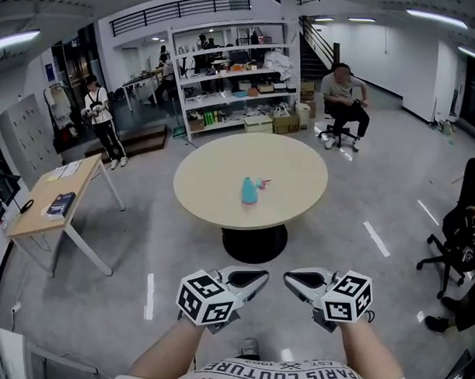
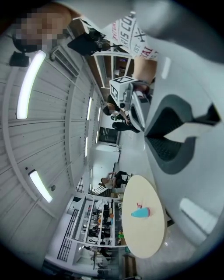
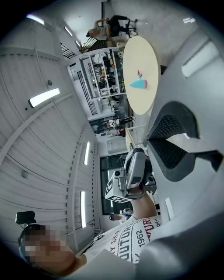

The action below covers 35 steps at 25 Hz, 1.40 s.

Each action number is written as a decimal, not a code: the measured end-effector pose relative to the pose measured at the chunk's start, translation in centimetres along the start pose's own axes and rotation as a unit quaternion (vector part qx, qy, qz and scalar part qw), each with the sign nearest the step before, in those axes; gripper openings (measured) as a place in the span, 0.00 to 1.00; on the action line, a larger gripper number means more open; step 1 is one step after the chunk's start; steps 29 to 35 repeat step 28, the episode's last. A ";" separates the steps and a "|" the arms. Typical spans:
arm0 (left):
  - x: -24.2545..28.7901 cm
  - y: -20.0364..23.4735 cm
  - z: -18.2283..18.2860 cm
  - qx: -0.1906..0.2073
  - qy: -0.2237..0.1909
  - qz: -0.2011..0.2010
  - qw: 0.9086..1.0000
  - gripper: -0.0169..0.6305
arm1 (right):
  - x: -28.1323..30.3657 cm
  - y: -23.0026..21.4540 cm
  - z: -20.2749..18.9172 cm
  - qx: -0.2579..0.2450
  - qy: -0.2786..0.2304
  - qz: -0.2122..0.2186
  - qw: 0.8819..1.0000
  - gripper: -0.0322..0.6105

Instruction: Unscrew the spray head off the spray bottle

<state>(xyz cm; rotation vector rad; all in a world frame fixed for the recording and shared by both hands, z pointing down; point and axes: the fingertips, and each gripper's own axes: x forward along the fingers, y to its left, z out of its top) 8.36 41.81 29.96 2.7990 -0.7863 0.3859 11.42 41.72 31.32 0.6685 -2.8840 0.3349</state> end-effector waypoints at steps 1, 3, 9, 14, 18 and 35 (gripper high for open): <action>-0.5 -0.8 -0.5 -0.002 0.000 0.002 1.000 0.03 | -0.3 0.9 -0.4 -0.003 0.000 0.001 1.000 0.04; -1.3 -1.9 -2.0 -0.006 0.005 0.008 1.000 0.03 | -0.6 2.7 -1.3 -0.007 0.002 0.004 1.000 0.05; -3.0 -4.0 -3.7 -0.022 0.002 0.021 1.000 0.03 | -1.2 5.2 -2.8 -0.008 0.012 0.012 1.000 0.05; -3.1 -5.3 -3.7 -0.014 0.005 0.023 1.000 0.03 | -2.2 5.9 -2.8 -0.010 0.005 0.012 1.000 0.04; -3.4 -6.2 -3.8 -0.008 0.006 0.023 1.000 0.03 | -2.6 6.8 -2.9 -0.014 0.006 0.013 1.000 0.05; -4.7 -6.9 -4.1 -0.003 -0.002 0.022 1.000 0.03 | -2.3 8.0 -2.8 -0.021 0.010 0.014 1.000 0.05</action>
